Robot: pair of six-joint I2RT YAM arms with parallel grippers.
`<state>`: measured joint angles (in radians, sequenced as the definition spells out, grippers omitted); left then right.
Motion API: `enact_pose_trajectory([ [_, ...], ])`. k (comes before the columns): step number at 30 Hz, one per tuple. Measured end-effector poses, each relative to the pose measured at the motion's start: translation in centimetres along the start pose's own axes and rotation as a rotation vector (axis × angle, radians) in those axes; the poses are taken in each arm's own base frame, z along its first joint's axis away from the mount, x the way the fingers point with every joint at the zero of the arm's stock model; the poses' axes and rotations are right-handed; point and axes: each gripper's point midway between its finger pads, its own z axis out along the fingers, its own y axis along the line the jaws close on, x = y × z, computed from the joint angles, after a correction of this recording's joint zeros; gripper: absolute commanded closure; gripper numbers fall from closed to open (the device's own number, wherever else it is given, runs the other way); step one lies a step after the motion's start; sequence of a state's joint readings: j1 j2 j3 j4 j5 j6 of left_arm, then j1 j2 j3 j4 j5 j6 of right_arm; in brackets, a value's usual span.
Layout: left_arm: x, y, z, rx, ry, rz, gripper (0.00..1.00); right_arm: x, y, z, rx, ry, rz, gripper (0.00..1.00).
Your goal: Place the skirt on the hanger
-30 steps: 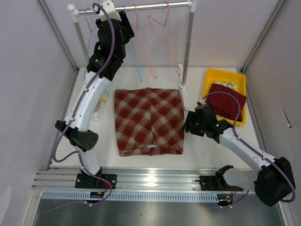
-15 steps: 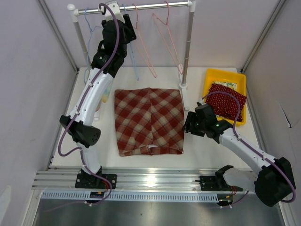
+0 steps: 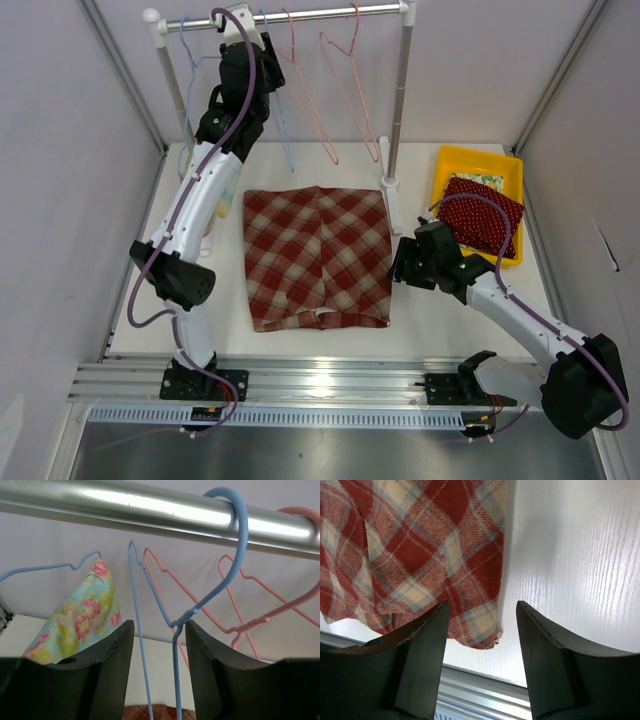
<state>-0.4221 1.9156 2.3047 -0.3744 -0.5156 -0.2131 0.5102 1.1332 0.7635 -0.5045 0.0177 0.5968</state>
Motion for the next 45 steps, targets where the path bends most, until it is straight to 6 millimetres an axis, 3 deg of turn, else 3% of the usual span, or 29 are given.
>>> enact_pose_trajectory([
  [4,0.6,0.2,0.6,0.0,0.008,-0.002,0.56,-0.1,-0.2,0.0,0.003,-0.002,-0.003,0.39],
  [10,0.8,0.5,1.2,0.006,0.008,-0.011,0.73,-0.3,-0.4,0.0,0.009,-0.006,-0.006,0.39],
  [16,0.4,1.0,1.7,0.021,0.002,-0.016,1.0,-0.4,-0.6,0.0,0.01,-0.007,-0.015,0.4],
  [30,-1.5,0.7,1.2,0.08,-0.033,-0.006,1.0,-0.4,-0.6,0.0,0.009,-0.008,-0.024,0.4],
  [38,-4.3,1.1,-0.7,0.09,-0.076,0.008,1.0,-0.4,-0.3,0.0,-0.008,-0.004,-0.026,0.41],
  [45,-5.3,1.6,-2.9,0.115,-0.066,0.023,1.0,-0.3,-0.1,0.0,-0.02,0.004,-0.027,0.41],
])
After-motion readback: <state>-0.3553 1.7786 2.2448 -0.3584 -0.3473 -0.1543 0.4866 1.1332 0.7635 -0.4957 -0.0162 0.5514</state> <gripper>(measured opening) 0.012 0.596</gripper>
